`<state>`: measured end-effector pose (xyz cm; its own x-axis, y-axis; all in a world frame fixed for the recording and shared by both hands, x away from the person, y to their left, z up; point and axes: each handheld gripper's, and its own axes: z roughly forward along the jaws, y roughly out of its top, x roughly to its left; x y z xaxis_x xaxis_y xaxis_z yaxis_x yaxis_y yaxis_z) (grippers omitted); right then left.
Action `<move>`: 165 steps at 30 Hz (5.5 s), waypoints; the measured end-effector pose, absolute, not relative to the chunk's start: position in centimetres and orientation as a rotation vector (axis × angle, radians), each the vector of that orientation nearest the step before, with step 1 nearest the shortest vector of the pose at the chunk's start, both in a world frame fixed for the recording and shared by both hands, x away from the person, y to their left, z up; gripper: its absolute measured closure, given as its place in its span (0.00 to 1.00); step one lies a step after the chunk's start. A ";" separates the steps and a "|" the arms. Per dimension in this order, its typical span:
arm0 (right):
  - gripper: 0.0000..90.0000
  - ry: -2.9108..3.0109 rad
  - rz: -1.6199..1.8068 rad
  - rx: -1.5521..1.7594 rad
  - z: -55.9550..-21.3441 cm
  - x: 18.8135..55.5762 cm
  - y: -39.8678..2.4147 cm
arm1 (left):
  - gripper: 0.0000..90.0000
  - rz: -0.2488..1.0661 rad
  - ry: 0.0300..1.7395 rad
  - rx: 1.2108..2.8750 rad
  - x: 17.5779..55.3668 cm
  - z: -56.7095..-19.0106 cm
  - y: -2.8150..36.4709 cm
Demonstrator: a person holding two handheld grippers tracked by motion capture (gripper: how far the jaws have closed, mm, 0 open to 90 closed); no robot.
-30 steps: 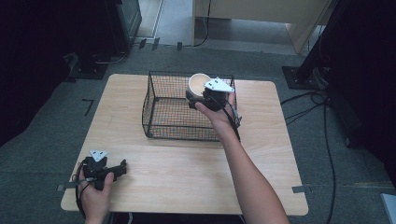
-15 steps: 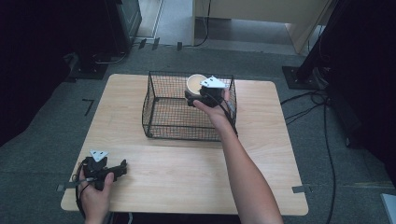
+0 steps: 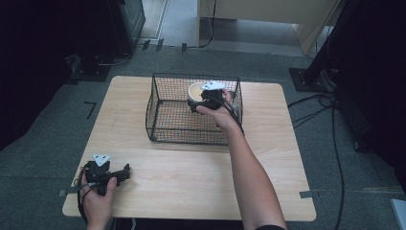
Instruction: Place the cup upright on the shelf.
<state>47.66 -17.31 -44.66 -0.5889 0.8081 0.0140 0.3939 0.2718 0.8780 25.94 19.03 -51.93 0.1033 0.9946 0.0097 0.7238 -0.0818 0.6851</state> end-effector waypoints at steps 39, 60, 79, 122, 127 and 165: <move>0.00 2.169 1.191 1.111 -45.7 47.3 -16.7 | 0.00 0.673 1.669 1.867 25.9 -51.9 19.0; 0.00 2.041 1.324 1.058 -39.5 44.7 -16.1 | 0.00 0.672 1.669 1.868 25.9 -51.9 19.0; 0.00 2.010 1.400 0.992 -36.8 38.1 -17.6 | 0.00 0.674 1.670 1.861 25.9 -52.0 19.0; 0.00 1.883 1.403 1.135 -44.1 23.1 -31.3 | 0.00 0.674 1.669 1.863 25.9 -52.0 19.0; 0.00 1.859 1.358 1.192 -45.5 22.4 -33.3 | 0.00 0.674 1.668 1.865 25.9 -51.9 19.0; 0.03 1.765 0.998 1.553 -52.1 20.1 -43.6 | 0.00 0.674 1.668 1.865 25.9 -51.9 19.0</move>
<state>20.09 -43.64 -52.12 -0.1551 0.9865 0.0525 0.5535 0.0427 0.8318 25.94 19.03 -51.95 0.1072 0.9942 0.0102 0.7225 -0.0849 0.6861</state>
